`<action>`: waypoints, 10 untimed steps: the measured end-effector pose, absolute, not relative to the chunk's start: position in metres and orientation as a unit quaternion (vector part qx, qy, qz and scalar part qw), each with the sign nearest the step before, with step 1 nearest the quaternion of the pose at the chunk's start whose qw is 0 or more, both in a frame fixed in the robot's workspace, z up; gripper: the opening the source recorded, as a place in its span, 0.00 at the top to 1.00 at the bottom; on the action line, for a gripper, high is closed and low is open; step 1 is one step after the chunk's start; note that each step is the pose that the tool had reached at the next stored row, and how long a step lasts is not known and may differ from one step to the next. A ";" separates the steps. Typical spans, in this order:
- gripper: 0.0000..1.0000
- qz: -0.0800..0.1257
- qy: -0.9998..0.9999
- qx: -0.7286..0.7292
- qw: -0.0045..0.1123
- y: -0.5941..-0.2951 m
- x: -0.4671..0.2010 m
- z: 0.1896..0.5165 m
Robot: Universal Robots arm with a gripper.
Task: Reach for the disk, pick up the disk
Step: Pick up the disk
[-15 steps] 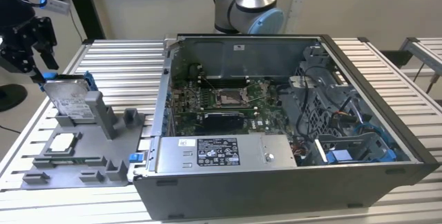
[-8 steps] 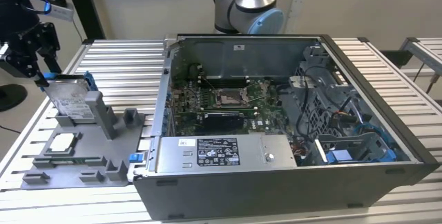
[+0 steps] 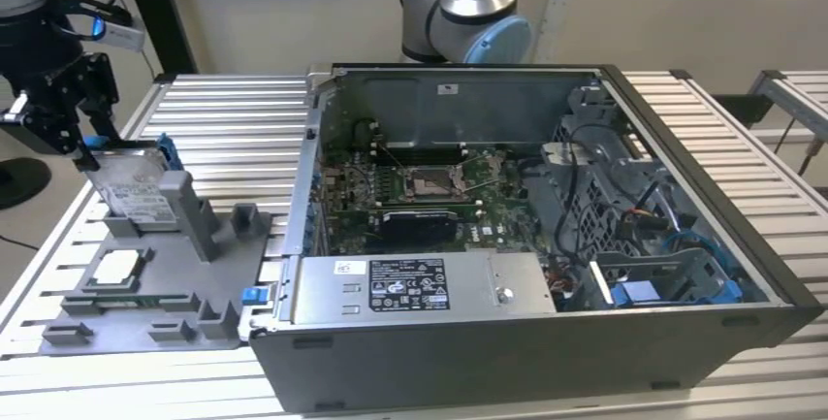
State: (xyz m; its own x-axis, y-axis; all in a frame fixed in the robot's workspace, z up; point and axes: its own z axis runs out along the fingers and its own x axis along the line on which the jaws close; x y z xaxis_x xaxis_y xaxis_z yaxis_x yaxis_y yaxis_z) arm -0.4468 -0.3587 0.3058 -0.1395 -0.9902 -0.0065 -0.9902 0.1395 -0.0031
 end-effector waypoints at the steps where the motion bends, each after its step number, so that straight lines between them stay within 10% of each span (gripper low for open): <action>1: 0.00 0.001 0.755 -0.656 0.003 -0.358 -0.447 0.304; 10: 0.00 0.001 0.755 -0.656 0.003 -0.358 -0.447 0.288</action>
